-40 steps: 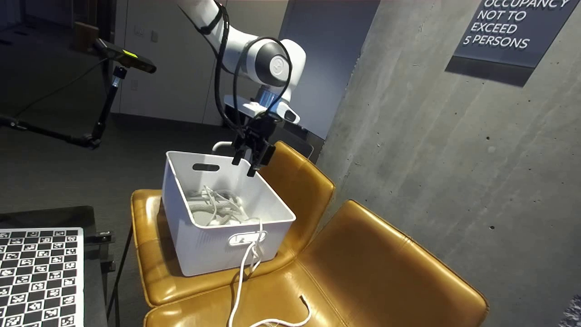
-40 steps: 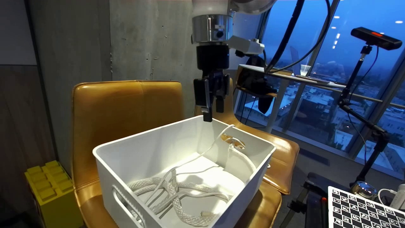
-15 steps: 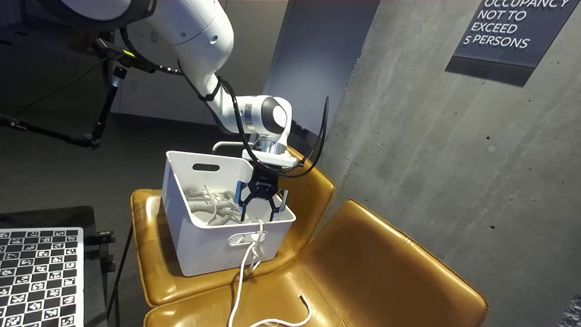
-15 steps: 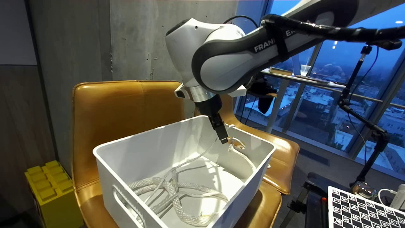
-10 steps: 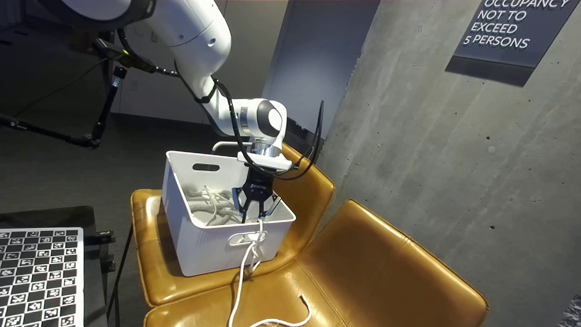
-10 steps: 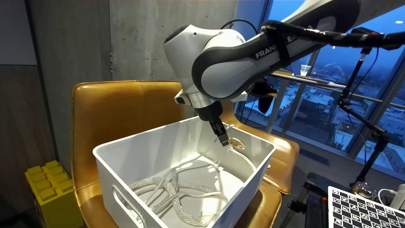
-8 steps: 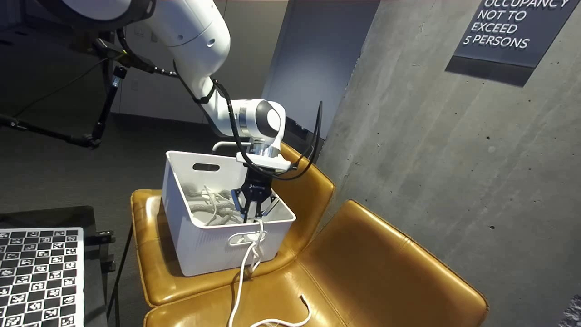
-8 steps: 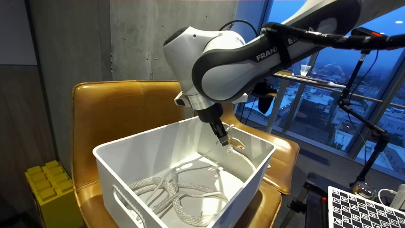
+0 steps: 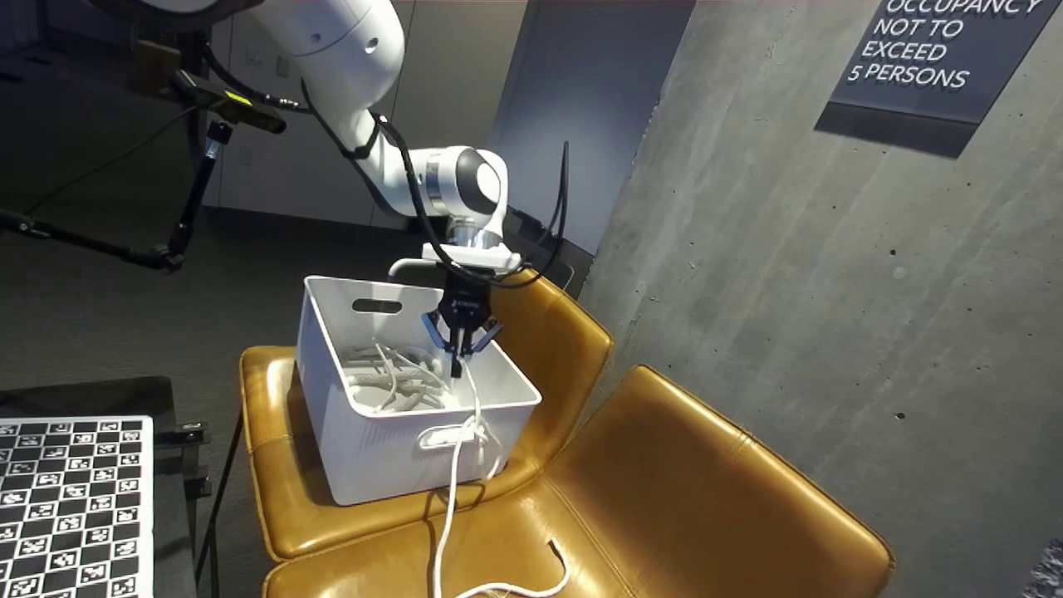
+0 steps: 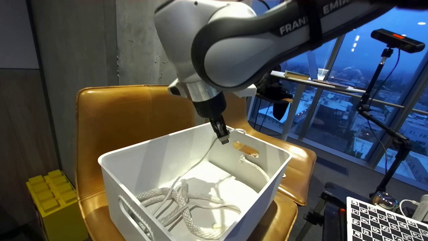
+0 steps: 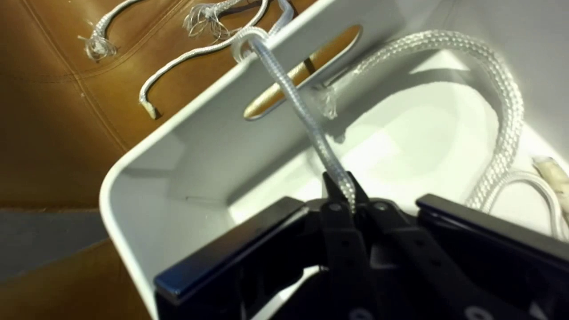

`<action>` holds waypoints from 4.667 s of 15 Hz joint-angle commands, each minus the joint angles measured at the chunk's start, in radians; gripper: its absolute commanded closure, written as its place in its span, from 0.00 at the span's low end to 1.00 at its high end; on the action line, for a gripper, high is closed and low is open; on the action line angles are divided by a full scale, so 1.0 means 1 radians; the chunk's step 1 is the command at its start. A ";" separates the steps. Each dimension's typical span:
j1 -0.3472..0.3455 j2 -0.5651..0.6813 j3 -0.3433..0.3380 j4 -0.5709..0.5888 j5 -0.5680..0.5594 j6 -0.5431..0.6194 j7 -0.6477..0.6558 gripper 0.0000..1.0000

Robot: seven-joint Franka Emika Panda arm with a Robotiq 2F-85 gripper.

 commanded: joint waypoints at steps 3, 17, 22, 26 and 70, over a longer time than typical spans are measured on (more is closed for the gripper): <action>0.062 -0.085 0.053 0.172 0.098 -0.131 0.069 0.99; 0.186 -0.002 0.072 0.487 0.207 -0.275 0.266 0.99; 0.161 0.028 0.074 0.423 0.266 -0.201 0.323 0.99; 0.123 0.056 0.070 0.348 0.288 -0.137 0.352 0.99; -0.063 -0.013 0.011 -0.207 -0.161 -0.041 -0.140 0.65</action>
